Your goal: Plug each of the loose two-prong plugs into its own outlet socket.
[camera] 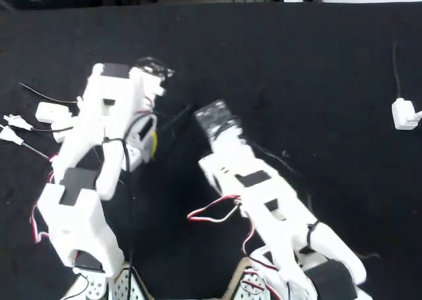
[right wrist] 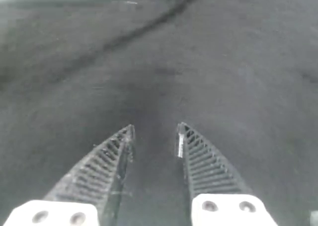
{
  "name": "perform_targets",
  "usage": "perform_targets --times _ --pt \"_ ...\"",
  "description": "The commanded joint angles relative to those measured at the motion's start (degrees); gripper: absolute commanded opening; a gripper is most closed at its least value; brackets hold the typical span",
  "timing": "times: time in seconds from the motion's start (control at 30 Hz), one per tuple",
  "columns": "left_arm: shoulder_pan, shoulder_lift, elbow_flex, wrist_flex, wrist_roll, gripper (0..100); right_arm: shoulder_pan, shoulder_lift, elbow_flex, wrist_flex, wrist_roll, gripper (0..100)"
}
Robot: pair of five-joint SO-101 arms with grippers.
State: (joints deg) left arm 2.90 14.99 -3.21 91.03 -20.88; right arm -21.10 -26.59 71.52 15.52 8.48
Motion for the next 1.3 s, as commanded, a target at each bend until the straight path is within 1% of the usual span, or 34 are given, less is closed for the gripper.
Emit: perform_targets --times 0.0,0.1,0.17,0.23,0.33,0.4,0.47,0.57,0.73,0.97,1.17,1.27 --pt "2.9 -10.1 11.4 -8.5 5.8 3 7.6 -5.6 -2.2 3.7 -9.1 13.4" --pt "3.6 -15.4 21.3 -17.3 13.4 3 12.1 -8.0 -1.6 3.8 -12.8 13.4" --pt "4.6 -18.9 27.3 -22.2 17.1 3 13.5 -9.2 -0.9 3.7 -13.5 13.4" --pt "7.1 -22.5 32.3 -25.9 19.5 3 13.5 -9.9 -0.4 3.7 -13.2 13.4" --pt "12.8 -26.0 37.2 -29.0 21.3 3 13.5 -10.1 -0.2 3.6 -13.1 13.4" --pt "16.6 -27.3 38.9 -29.1 21.6 4 13.5 -10.1 -0.2 3.6 -13.1 13.4" --pt "19.2 -27.4 39.6 -28.9 21.6 9 13.5 -10.0 -0.1 3.6 -13.1 13.4" --pt "20.6 -27.9 40.6 -28.9 21.6 16 13.5 -10.0 -0.1 3.6 -13.1 13.4" --pt "19.9 -28.0 38.7 -28.9 21.6 17 13.4 -10.0 -0.1 3.6 -13.0 13.4" --pt "16.0 -28.0 36.9 -28.8 21.3 17 13.4 -10.0 -0.1 3.6 -13.0 13.4" --pt "16.5 -28.0 36.3 -28.7 21.6 17 10.3 -10.0 0.0 3.7 -12.9 13.4" --pt "16.2 -27.9 34.9 -25.9 21.3 17 10.0 -10.0 0.0 3.7 -12.0 13.4"
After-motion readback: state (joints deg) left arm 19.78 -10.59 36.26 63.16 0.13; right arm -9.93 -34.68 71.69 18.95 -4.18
